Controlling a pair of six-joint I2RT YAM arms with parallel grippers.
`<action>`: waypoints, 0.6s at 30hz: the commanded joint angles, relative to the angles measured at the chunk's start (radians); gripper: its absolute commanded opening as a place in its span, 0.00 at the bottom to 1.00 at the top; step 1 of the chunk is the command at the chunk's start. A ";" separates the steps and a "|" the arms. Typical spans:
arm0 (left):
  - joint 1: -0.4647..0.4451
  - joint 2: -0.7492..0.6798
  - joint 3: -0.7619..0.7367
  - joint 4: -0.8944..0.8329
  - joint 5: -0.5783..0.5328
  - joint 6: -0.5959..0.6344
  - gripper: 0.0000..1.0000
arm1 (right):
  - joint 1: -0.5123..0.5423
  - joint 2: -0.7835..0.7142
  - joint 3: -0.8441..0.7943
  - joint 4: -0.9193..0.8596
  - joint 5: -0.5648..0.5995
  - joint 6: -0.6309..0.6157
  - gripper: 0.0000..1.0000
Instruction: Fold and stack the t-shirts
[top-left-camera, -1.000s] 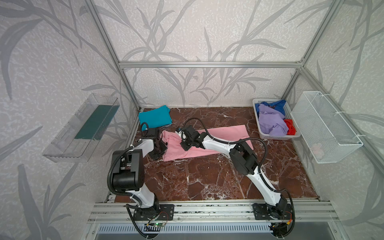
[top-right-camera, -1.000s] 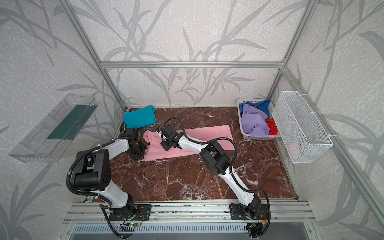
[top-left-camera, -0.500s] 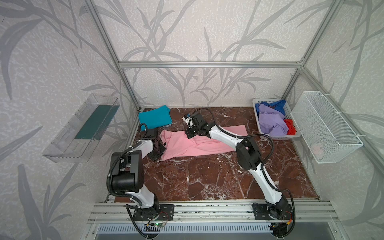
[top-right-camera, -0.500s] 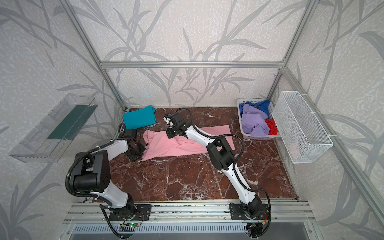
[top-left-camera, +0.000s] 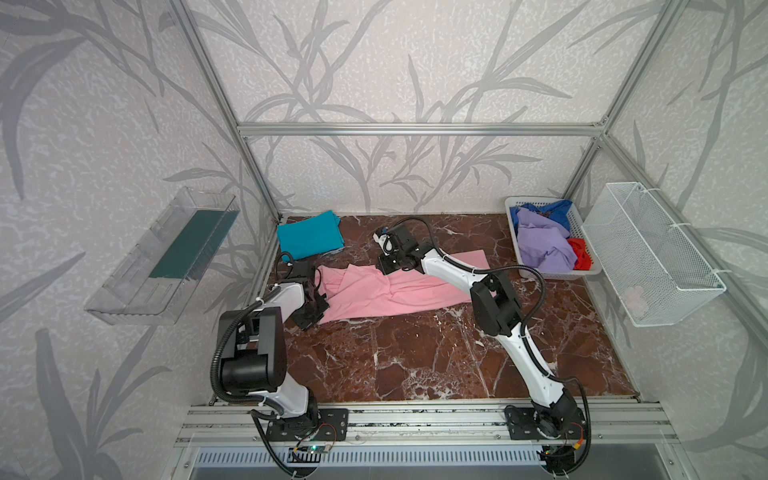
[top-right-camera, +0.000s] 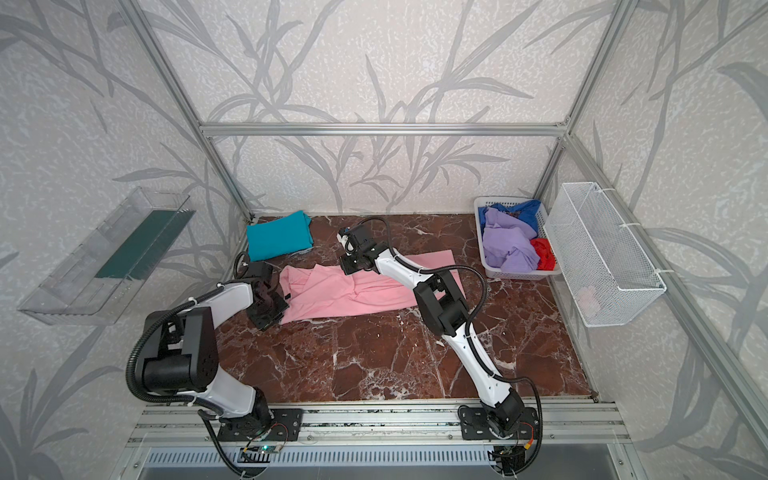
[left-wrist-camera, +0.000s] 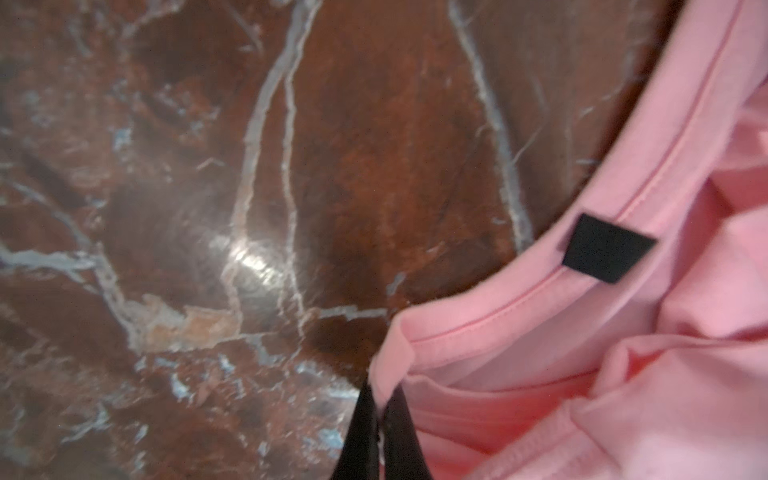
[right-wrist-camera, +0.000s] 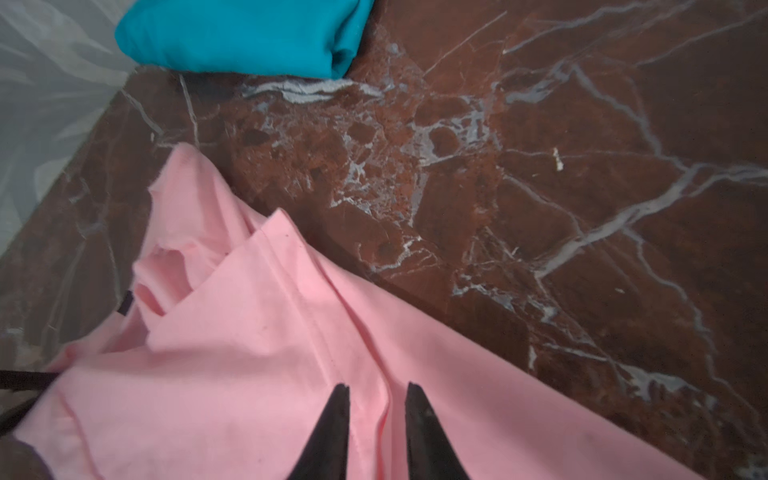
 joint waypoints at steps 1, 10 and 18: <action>0.016 -0.049 -0.007 -0.130 -0.078 0.010 0.00 | 0.002 -0.017 -0.025 -0.005 0.047 -0.001 0.38; 0.009 -0.165 0.067 -0.233 -0.133 0.010 0.26 | 0.000 -0.270 -0.346 0.065 0.109 -0.059 0.37; -0.134 -0.244 0.121 -0.244 -0.163 0.002 0.12 | 0.033 -0.488 -0.693 0.183 0.084 -0.036 0.14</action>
